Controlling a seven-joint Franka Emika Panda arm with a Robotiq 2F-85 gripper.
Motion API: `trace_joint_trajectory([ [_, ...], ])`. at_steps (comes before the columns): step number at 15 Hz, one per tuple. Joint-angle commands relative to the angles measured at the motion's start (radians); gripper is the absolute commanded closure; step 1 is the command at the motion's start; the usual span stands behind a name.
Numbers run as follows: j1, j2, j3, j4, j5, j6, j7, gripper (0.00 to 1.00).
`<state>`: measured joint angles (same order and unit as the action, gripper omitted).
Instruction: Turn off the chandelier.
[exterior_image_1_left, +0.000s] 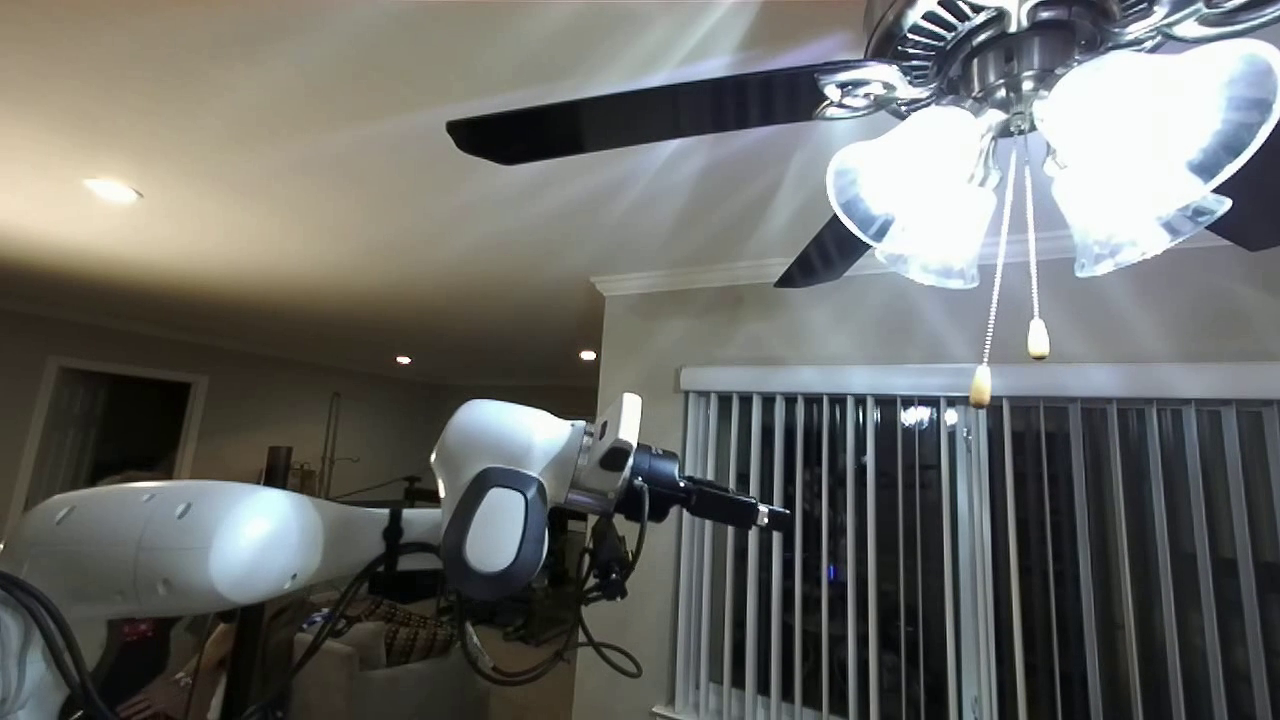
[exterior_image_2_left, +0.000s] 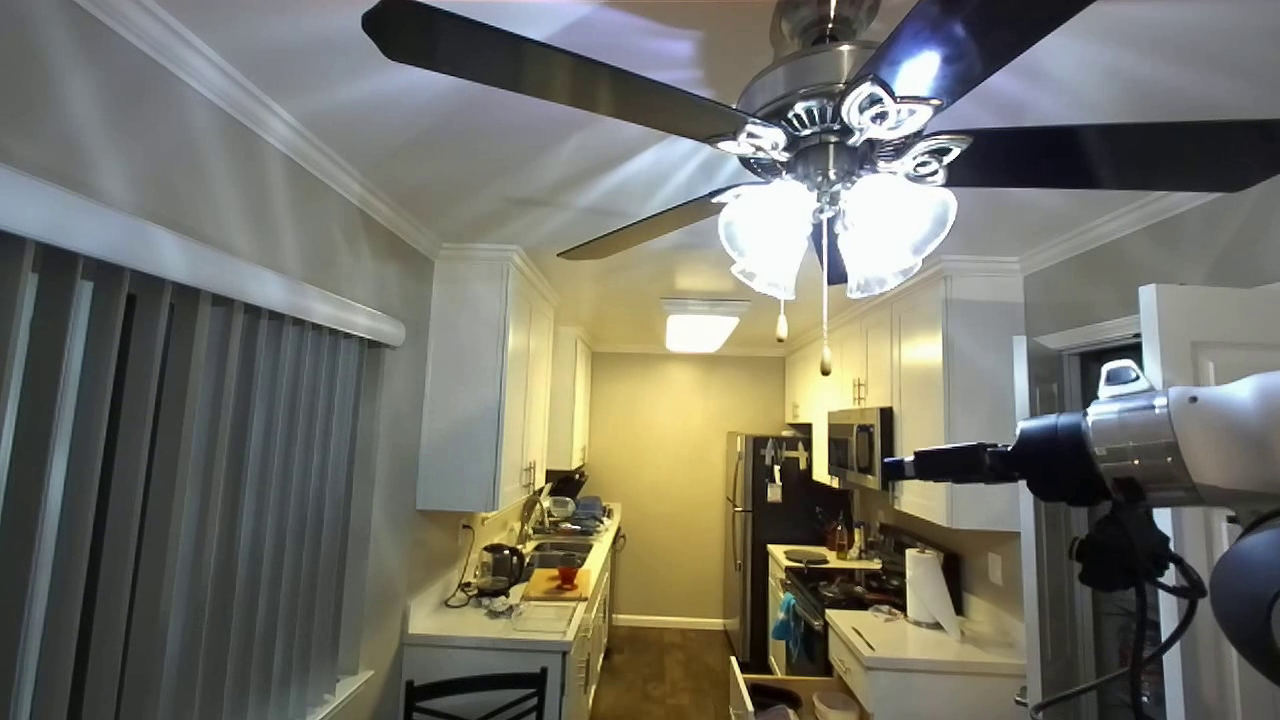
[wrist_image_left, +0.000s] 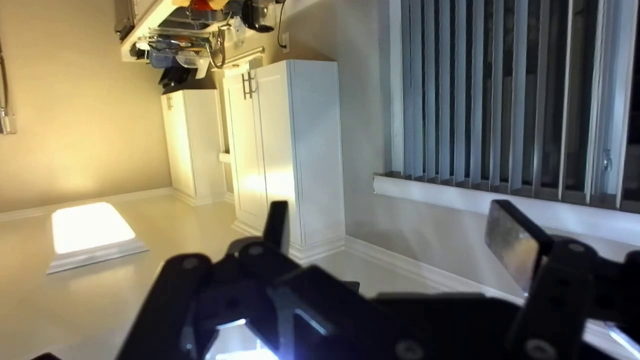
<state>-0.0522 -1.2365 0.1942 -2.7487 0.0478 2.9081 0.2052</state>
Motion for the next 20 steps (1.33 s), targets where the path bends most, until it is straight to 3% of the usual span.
trace_joint_trajectory([
  [1, -0.072, 0.078, 0.031, 0.179, -0.037, 0.011, -0.016, 0.0],
  [6, -0.195, 0.24, 0.12, 0.446, -0.11, 0.045, -0.02, 0.0],
  [11, -0.354, 0.251, 0.133, 0.343, -0.154, 0.043, 0.022, 0.0],
  [14, -0.426, 0.284, 0.154, 0.384, -0.145, 0.083, 0.047, 0.0],
  [20, -0.508, 0.333, 0.223, 0.459, -0.154, 0.099, 0.047, 0.0],
])
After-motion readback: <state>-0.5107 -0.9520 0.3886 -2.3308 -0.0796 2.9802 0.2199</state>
